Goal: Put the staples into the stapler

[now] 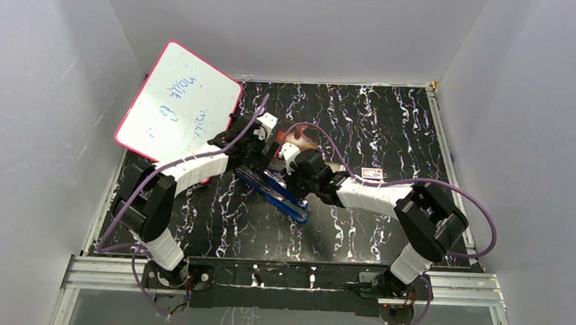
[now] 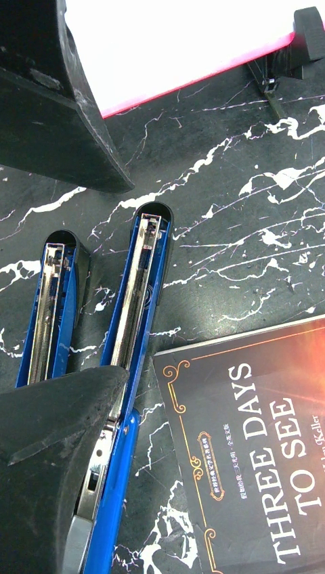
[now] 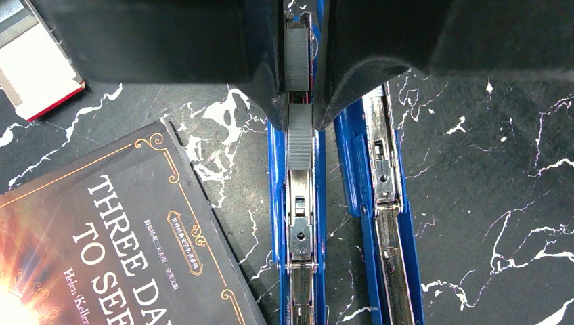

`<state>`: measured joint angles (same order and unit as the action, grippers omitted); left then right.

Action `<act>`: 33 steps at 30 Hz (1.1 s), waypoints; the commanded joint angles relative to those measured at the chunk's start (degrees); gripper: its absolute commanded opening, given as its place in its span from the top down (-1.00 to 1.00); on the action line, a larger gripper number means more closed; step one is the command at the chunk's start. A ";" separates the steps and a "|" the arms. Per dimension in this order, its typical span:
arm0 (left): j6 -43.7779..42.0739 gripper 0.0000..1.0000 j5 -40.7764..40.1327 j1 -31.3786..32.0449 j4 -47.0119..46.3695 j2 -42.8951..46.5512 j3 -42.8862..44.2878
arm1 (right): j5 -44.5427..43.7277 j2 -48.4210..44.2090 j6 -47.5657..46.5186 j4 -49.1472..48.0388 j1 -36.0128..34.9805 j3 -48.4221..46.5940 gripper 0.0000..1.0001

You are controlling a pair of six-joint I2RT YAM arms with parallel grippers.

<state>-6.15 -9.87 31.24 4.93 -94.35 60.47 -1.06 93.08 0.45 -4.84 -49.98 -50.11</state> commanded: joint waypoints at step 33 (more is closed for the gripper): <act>-0.35 -0.97 -0.13 0.12 -0.17 0.31 -0.05 | 1.43 2.12 3.06 -6.40 2.48 -2.25 0.37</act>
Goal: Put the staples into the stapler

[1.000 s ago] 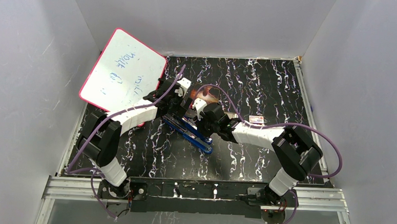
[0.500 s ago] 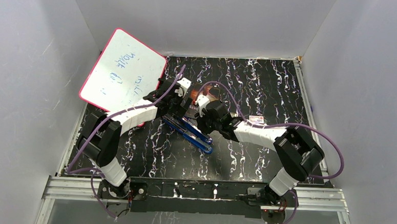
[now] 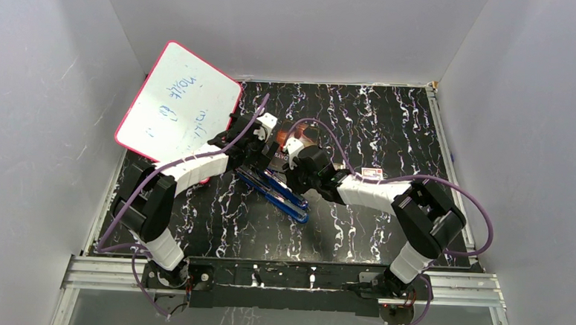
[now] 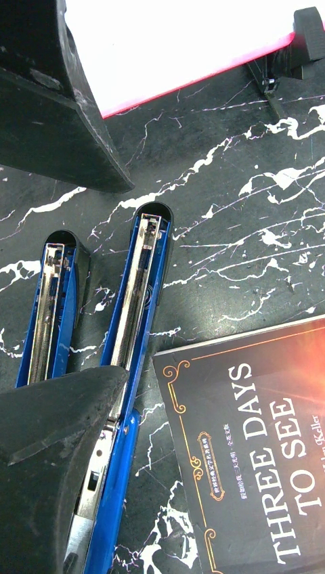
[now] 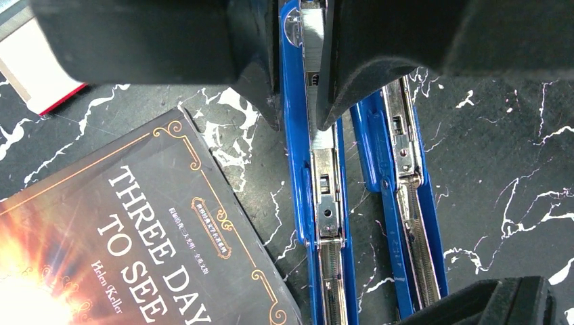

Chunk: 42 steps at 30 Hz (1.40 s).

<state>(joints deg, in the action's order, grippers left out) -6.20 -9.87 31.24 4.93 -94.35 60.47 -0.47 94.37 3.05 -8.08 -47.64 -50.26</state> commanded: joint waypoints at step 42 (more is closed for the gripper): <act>1.32 -0.96 1.54 0.09 -0.36 0.88 0.36 | -1.39 -5.88 -1.66 -2.66 0.09 0.40 0.18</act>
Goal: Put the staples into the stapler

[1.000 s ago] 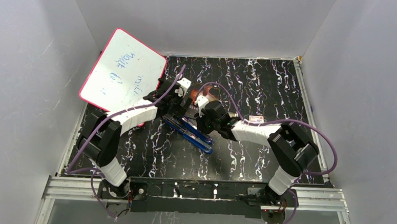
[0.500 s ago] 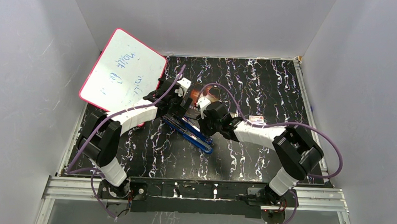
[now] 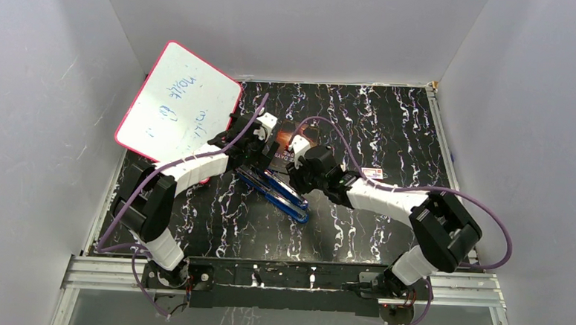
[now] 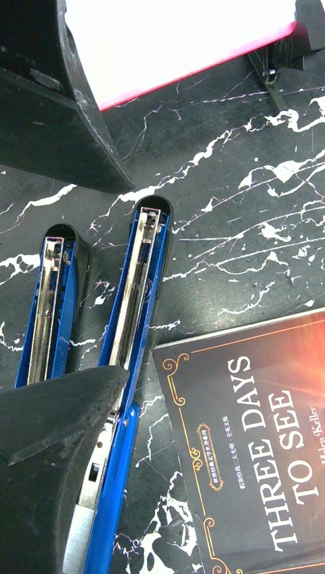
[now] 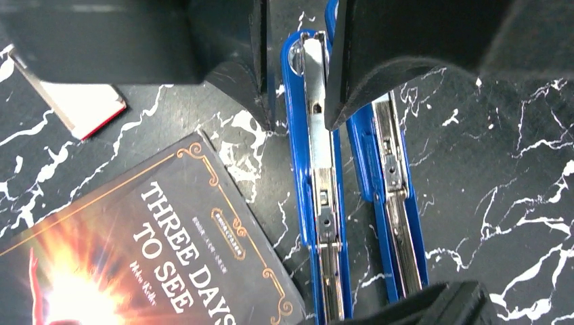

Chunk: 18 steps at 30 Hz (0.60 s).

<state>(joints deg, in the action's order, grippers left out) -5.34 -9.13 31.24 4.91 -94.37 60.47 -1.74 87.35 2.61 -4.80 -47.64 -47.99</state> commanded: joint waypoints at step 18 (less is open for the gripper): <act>0.05 -0.96 0.03 0.05 -0.34 1.26 0.09 | 0.03 10.73 0.46 -11.82 0.09 -6.03 0.02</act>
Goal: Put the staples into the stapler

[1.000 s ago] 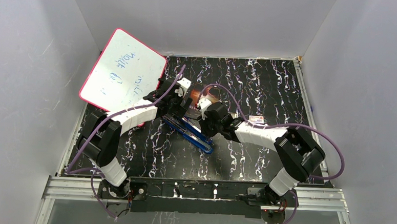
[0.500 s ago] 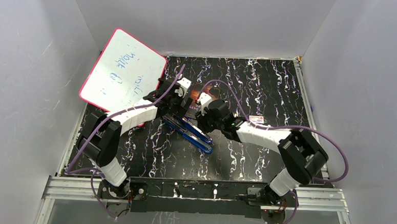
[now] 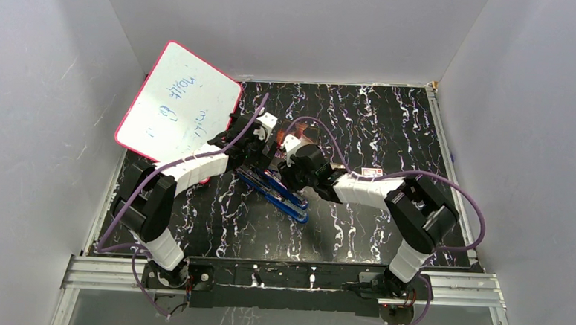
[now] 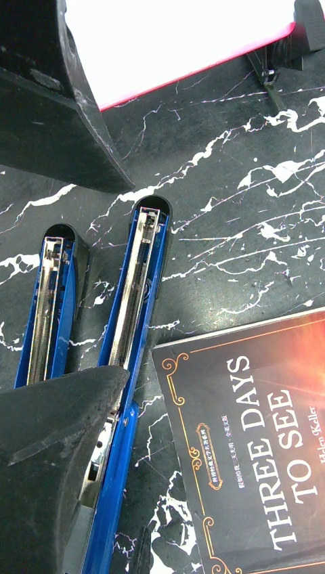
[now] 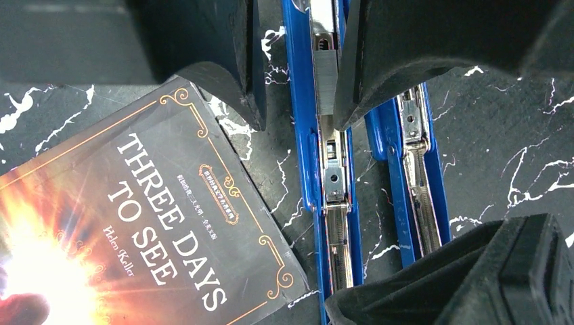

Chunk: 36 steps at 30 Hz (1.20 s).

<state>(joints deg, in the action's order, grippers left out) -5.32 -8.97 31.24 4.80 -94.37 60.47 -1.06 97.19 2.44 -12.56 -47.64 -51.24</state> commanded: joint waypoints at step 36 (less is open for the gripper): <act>1.76 -0.96 0.95 0.06 -0.25 1.60 0.74 | -1.17 -11.92 -2.48 1.29 0.14 3.81 0.01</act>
<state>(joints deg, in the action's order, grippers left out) -5.04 -8.86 31.24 4.78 -94.35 60.47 -1.54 91.05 1.15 -7.25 -47.64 -48.58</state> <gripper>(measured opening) 0.981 0.492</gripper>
